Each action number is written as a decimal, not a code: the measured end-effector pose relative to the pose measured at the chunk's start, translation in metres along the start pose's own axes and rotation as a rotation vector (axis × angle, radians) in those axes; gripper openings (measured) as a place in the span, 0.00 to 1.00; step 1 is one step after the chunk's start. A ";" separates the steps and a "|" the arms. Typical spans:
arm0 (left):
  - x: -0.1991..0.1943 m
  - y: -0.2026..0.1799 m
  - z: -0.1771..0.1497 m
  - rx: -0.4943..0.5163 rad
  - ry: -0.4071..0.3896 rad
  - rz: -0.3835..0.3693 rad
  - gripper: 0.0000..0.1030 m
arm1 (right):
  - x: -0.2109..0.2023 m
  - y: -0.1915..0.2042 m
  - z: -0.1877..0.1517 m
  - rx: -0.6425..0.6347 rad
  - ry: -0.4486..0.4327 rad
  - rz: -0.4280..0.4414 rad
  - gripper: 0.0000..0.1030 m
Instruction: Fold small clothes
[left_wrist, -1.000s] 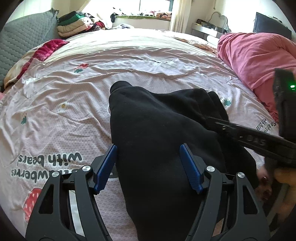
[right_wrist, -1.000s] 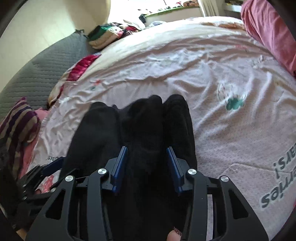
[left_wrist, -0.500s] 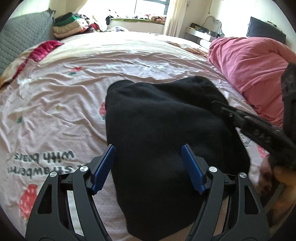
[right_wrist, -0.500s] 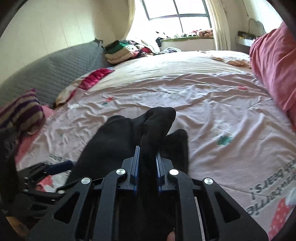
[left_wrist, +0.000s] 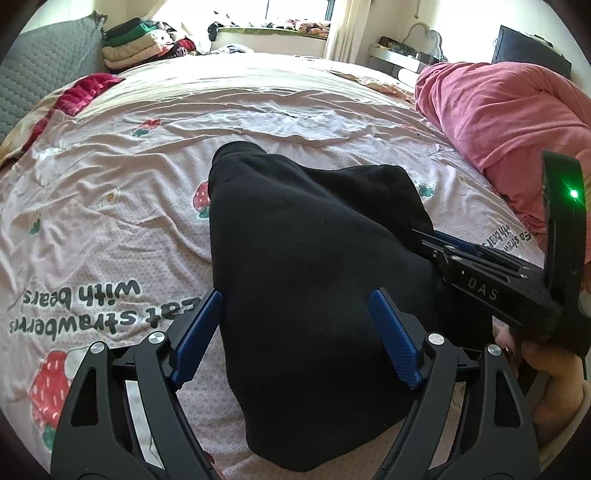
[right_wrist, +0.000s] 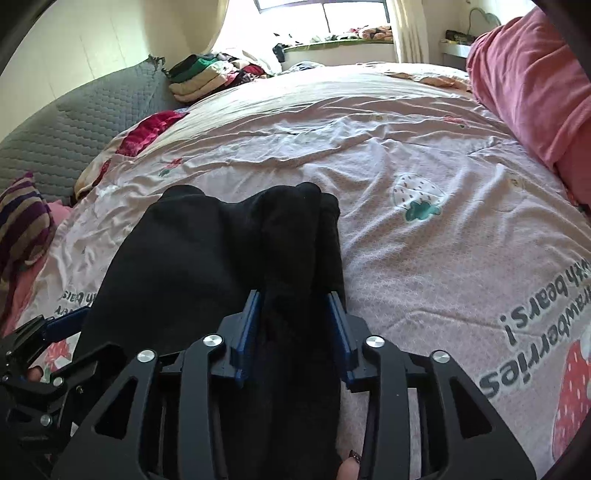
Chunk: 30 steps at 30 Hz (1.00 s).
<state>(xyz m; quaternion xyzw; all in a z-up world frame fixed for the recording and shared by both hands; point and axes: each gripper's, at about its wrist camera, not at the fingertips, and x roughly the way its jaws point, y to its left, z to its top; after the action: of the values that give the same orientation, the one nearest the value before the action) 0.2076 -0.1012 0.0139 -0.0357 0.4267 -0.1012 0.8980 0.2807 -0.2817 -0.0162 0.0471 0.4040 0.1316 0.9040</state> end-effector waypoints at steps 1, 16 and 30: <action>0.000 0.000 0.000 -0.004 0.001 -0.002 0.73 | -0.003 0.000 -0.002 0.000 -0.008 -0.022 0.45; -0.008 0.000 -0.011 -0.008 0.019 -0.016 0.74 | -0.071 -0.007 -0.025 0.035 -0.152 -0.031 0.81; -0.046 -0.003 -0.020 0.006 -0.053 -0.032 0.82 | -0.146 0.003 -0.042 0.028 -0.284 0.013 0.95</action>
<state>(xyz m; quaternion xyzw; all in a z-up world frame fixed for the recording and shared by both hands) 0.1632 -0.0938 0.0362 -0.0424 0.4016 -0.1160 0.9074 0.1555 -0.3201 0.0609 0.0806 0.2735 0.1237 0.9505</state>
